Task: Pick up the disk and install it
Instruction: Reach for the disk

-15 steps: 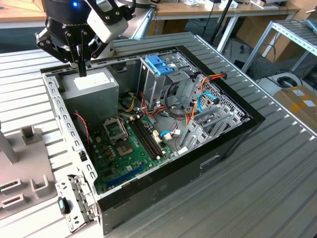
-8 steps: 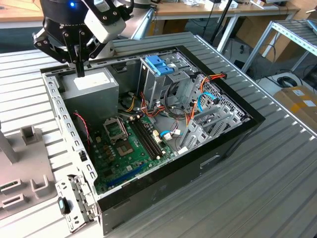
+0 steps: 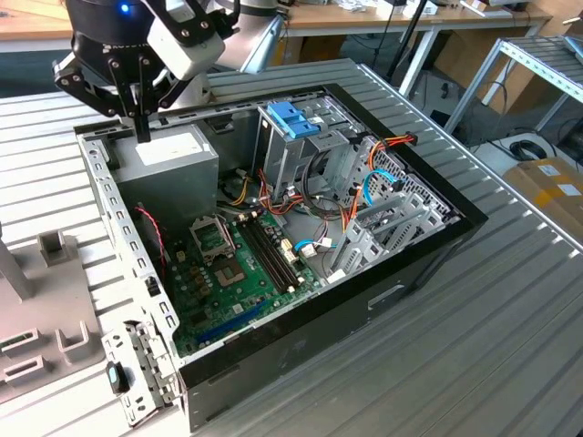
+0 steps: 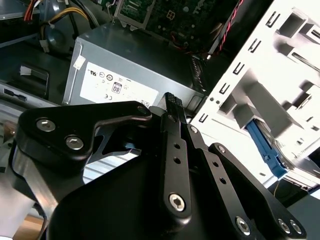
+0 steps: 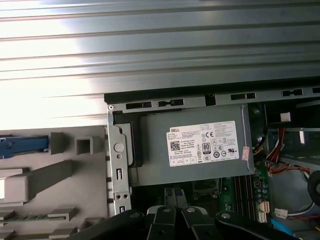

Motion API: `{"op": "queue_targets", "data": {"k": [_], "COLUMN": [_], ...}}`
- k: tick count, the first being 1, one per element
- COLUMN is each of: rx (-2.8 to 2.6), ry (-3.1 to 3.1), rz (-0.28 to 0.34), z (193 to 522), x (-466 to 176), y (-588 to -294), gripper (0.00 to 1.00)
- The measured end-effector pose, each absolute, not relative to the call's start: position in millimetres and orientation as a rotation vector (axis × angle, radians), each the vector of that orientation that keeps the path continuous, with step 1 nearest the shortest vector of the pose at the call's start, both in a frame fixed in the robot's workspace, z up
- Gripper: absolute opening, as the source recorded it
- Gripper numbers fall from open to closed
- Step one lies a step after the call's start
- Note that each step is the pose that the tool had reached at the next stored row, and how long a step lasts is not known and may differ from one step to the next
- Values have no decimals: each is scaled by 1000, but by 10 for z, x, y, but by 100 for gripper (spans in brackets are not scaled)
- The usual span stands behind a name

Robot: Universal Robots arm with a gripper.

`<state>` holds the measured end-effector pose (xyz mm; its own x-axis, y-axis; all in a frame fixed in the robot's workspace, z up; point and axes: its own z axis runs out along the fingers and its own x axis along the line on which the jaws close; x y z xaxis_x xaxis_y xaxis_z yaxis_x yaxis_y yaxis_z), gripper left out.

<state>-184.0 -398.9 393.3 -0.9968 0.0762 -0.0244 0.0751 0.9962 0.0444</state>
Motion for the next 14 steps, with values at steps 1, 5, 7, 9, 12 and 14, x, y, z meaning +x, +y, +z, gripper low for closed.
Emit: {"op": "queue_targets", "data": {"k": [1,5,7,9,12,14], "rx": [118,118,118,118,118,118], "ry": [3113,3112,3112,3112,3112,3112], "rz": [68,68,68,68,68,68], "z": [3933,3933,3933,3933,3933,3933], "x": [-1846,-1868,-1879,-1892,-1908,-1916], "y": [-3989,-3989,-3989,-3989,-3989,-3989], "gripper": [10,10,10,10,10,10]}}
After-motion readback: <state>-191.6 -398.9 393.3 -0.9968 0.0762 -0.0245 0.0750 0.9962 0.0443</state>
